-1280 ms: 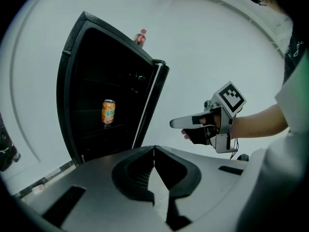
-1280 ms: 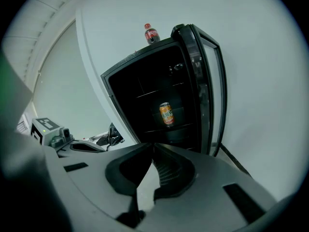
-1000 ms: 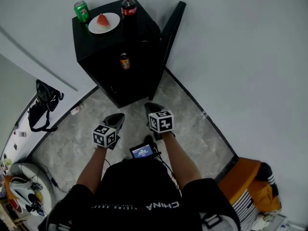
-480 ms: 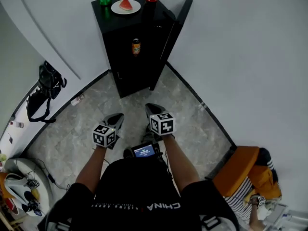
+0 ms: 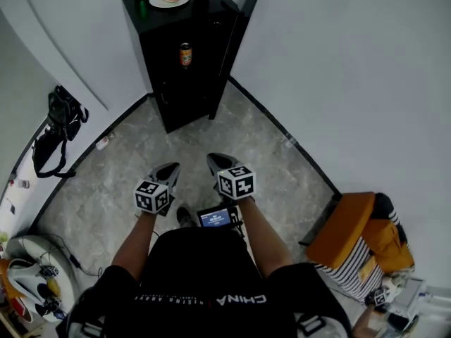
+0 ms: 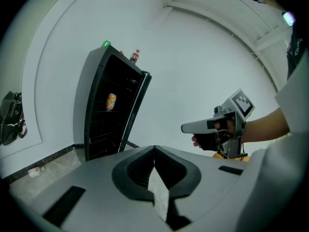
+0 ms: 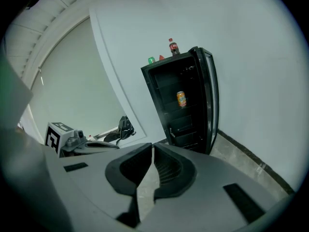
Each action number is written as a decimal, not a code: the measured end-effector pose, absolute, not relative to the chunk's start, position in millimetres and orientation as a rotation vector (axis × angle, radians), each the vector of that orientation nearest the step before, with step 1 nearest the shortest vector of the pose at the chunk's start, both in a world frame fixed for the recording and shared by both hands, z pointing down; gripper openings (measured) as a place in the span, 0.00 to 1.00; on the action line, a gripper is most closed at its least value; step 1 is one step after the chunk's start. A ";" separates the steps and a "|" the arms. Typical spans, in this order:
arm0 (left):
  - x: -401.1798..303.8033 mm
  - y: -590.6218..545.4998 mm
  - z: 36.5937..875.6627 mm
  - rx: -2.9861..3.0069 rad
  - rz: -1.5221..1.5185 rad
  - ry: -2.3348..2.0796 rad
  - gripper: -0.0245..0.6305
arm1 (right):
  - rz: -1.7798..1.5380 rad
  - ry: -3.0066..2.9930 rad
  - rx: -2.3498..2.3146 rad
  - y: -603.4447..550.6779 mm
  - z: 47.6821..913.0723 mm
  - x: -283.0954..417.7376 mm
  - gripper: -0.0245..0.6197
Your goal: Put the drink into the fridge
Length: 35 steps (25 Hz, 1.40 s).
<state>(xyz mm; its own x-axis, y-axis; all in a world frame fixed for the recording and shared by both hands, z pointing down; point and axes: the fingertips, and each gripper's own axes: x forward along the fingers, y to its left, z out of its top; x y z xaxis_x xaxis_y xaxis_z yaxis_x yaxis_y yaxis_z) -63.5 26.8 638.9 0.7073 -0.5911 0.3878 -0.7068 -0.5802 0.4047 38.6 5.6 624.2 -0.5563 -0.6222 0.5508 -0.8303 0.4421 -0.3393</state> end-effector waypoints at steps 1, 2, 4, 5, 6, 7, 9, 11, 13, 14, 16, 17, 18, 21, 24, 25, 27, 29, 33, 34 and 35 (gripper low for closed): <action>-60.9 27.2 637.3 2.378 0.284 -0.993 0.06 | 0.814 -2.349 1.243 3.8 622.5 41.9 0.08; -58.6 27.2 636.0 2.379 0.281 -1.000 0.06 | 0.797 -2.345 1.246 2.6 621.3 45.4 0.08; -52.0 27.7 634.4 2.370 0.273 -1.015 0.06 | 0.791 -2.345 1.242 3.2 619.4 54.0 0.07; -47.1 28.2 634.2 2.369 0.274 -1.018 0.06 | 0.795 -2.344 1.237 4.4 619.1 59.0 0.07; -41.6 28.5 634.1 2.371 0.279 -1.019 0.06 | 0.796 -2.342 1.229 5.6 619.6 64.3 0.06; -35.7 28.4 633.9 2.375 0.286 -1.022 0.06 | 0.793 -2.337 1.219 6.4 621.0 69.5 0.06; -24.2 30.3 632.3 2.378 0.292 -1.039 0.06 | 0.788 -2.332 1.194 8.3 624.8 78.2 0.06; -13.5 33.8 628.3 2.384 0.300 -1.057 0.06 | 0.793 -2.343 1.176 7.8 625.1 83.6 0.06; -5.3 34.0 623.8 2.396 0.323 -1.071 0.06 | 0.784 -2.362 1.167 2.4 620.8 86.2 0.06; -3.0 33.0 621.9 2.402 0.337 -1.079 0.06 | 0.774 -2.370 1.163 -0.6 618.7 86.6 0.06; -2.1 29.8 618.1 2.408 0.359 -1.101 0.06 | 0.753 -2.381 1.156 -6.2 615.7 86.2 0.06; -2.4 27.7 616.1 2.409 0.364 -1.112 0.06 | 0.744 -2.385 1.157 -8.9 614.5 85.9 0.06; -2.6 26.0 614.4 2.410 0.368 -1.122 0.06 | 0.736 -2.389 1.158 -11.2 613.2 85.7 0.06; -1.8 22.4 612.2 2.409 0.377 -1.145 0.06 | 0.712 -2.398 1.156 -15.6 610.0 85.2 0.06; -1.6 17.6 612.5 2.400 0.375 -1.179 0.06 | 0.700 -2.406 1.147 -18.9 607.4 85.8 0.06; -1.7 15.7 611.8 2.399 0.368 -1.188 0.06 | 0.696 -2.408 1.145 -20.3 606.4 86.1 0.06; -0.5 13.6 610.4 2.403 0.352 -1.192 0.06 | 0.692 -2.414 1.139 -21.8 605.5 86.4 0.06; 2.1 13.0 609.0 2.412 0.340 -1.187 0.06 | 0.694 -2.419 1.133 -22.6 605.4 87.0 0.06; 7.7 9.7 603.2 2.429 0.311 -1.166 0.06 | 0.687 -2.423 1.125 -26.1 604.4 86.4 0.06; 8.9 8.8 602.4 2.432 0.305 -1.160 0.06 | 0.687 -2.423 1.122 -26.6 604.7 86.0 0.06; 9.9 8.2 602.2 2.431 0.300 -1.154 0.06 | 0.686 -2.423 1.120 -26.8 604.9 85.8 0.06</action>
<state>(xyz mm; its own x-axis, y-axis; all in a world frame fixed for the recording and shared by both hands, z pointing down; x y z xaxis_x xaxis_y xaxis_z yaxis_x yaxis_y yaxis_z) 9.9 8.2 602.2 0.6301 -0.6832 0.3691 -0.7764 -0.5610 0.2871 85.8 -26.8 604.9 -0.6084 -0.5949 0.5253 -0.7820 0.5622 -0.2691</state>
